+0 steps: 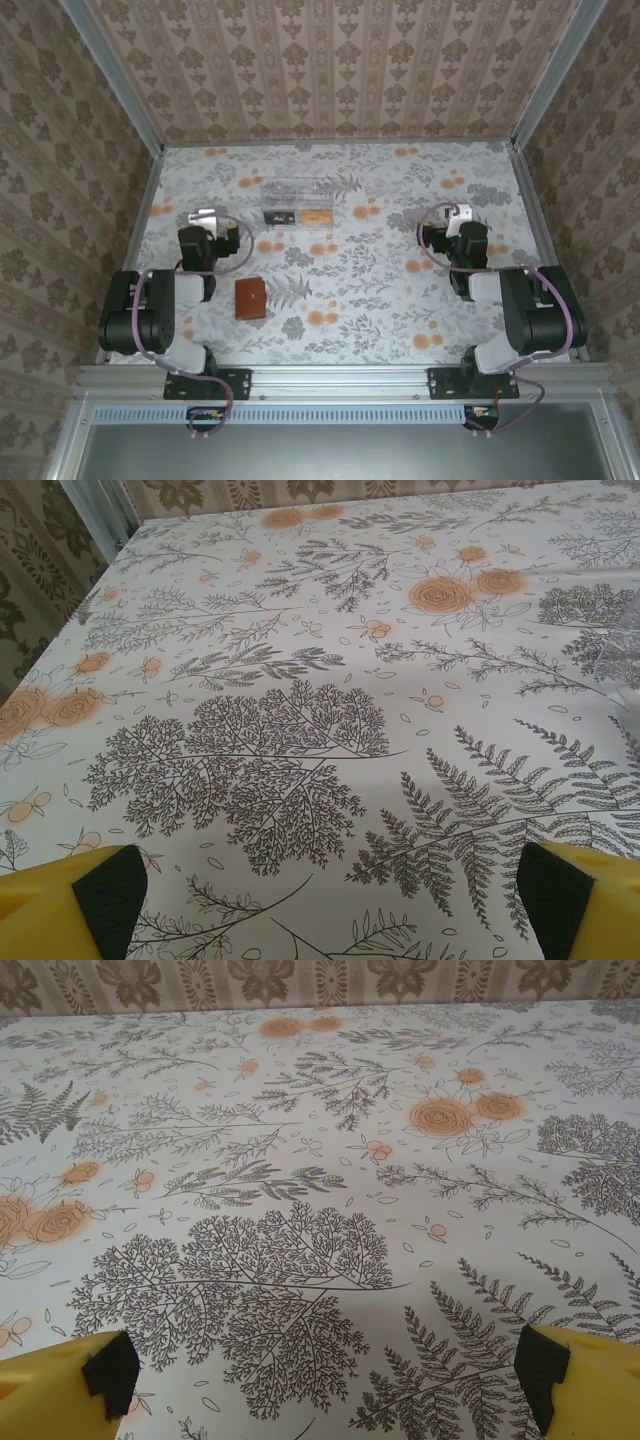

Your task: Take the credit cards out of the card holder

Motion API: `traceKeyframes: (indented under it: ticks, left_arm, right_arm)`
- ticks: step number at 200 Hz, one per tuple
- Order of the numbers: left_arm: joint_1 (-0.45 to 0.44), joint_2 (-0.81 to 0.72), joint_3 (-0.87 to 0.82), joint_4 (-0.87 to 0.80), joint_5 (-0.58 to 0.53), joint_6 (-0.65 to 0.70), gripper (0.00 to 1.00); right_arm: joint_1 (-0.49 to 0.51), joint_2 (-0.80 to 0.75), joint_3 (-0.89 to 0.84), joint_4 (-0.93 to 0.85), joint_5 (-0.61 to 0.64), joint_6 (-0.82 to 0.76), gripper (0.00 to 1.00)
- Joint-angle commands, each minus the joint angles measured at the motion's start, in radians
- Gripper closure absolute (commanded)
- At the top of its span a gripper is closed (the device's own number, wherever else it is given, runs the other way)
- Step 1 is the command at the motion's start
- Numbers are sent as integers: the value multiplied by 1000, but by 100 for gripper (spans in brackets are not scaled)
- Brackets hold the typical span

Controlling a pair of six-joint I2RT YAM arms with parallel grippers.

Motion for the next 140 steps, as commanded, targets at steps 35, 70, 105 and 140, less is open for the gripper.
traceKeyframes:
  ticks: [35,70,105,140]
  left_arm:
    - [13,10,21,30,36,22,0]
    - [14,9,21,29,39,21,0]
    - [19,10,23,24,49,17,0]
    - [22,-22,50,-43,44,14,0]
  right_arm:
    - [-4,10,18,28,-21,-5,0]
    - [-4,9,18,28,-21,-5,0]
    - [-4,9,20,28,-20,-5,0]
    - [-4,8,16,31,-21,-6,0]
